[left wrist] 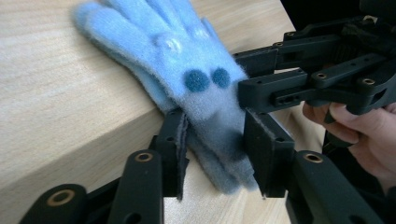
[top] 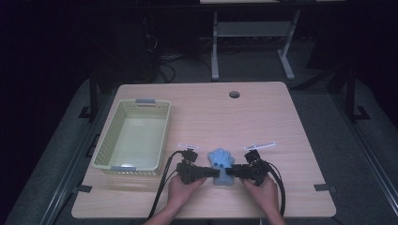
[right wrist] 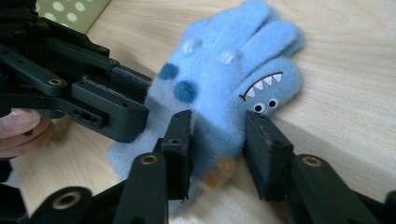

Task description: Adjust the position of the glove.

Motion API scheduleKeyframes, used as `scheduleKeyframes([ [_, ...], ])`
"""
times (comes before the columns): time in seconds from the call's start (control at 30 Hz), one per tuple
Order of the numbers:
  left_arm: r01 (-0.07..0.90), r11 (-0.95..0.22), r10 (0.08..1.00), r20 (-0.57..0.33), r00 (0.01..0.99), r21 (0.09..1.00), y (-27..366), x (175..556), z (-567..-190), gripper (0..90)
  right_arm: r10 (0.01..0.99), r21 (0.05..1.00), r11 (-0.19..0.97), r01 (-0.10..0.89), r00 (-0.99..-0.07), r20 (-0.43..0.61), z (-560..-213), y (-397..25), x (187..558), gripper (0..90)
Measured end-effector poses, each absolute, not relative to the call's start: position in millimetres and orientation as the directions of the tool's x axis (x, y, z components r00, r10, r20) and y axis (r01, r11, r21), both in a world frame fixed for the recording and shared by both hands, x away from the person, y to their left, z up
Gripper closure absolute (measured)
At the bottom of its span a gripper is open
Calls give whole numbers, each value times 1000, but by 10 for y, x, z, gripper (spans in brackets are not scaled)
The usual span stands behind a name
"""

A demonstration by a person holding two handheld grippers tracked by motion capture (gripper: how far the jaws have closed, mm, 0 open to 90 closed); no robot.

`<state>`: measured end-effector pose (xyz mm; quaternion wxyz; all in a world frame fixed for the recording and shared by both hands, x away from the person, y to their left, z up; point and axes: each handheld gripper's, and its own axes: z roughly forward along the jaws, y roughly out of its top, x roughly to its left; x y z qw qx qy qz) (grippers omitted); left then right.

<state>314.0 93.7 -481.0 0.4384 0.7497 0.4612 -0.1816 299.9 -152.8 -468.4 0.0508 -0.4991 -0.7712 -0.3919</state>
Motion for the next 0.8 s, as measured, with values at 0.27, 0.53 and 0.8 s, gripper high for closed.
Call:
scheduleKeyframes([
  [0.27,865,-171,502,-714,488,472,929,3184,-4857,707,738,560,199,804,-499,454,-4692,-1484,2996,703],
  [0.53,877,-156,477,-743,470,454,944,3221,-4891,773,720,561,179,808,-496,485,-4726,-1504,3005,749],
  [0.8,874,-144,459,-751,474,463,955,3248,-4893,799,692,560,163,812,-499,521,-4696,-1555,3013,782],
])
